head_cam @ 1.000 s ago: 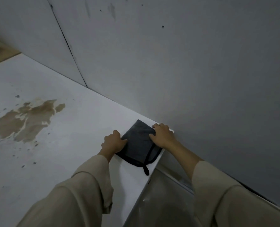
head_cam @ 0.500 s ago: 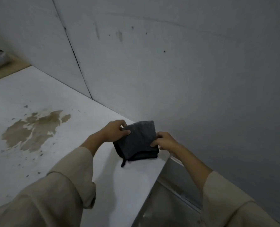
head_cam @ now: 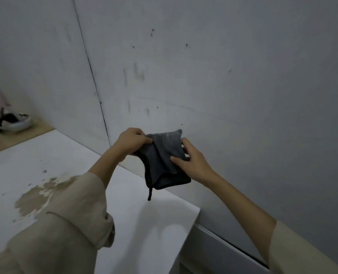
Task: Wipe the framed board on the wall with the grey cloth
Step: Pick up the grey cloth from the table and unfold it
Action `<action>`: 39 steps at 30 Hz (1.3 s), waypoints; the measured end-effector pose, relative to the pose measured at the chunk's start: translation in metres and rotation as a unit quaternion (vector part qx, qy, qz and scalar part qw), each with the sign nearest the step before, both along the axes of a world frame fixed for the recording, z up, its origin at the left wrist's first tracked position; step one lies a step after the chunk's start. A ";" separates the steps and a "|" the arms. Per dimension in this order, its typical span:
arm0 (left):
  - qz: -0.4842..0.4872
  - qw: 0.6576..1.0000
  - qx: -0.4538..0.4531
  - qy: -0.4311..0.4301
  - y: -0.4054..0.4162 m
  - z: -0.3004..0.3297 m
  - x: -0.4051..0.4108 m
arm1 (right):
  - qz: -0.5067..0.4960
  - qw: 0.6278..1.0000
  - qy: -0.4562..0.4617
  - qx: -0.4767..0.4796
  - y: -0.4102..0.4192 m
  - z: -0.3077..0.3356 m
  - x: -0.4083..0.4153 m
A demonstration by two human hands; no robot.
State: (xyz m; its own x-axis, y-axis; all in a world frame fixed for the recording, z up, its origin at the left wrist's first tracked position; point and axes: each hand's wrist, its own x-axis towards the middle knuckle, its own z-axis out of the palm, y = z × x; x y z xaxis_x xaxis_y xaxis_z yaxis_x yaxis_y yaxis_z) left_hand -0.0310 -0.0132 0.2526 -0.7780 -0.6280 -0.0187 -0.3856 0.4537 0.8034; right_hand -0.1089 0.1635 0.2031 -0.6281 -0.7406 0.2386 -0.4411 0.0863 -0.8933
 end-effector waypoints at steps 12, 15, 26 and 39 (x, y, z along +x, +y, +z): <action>-0.033 0.957 0.266 0.110 0.057 0.023 -0.018 | -0.018 0.999 -0.025 -0.028 0.011 0.006 0.004; -0.056 0.958 0.266 0.091 0.054 0.000 -0.015 | -0.013 0.997 -0.075 -0.031 0.010 -0.015 -0.012; 0.035 0.959 0.185 0.212 0.059 -0.146 -0.035 | 0.067 0.993 -0.074 -0.070 -0.007 -0.111 -0.055; 0.118 0.925 0.018 0.360 0.163 -0.274 -0.047 | -0.016 0.977 0.143 -0.156 0.081 -0.225 -0.050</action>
State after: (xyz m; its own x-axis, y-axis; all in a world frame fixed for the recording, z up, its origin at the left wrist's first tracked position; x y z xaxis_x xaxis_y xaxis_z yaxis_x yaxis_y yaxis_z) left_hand -0.0781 0.1499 -0.0219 -0.4384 -0.7907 0.4273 0.1714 0.3931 0.9034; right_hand -0.1585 0.2449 -0.0217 -0.5245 -0.5844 0.6191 -0.6779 -0.1533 -0.7190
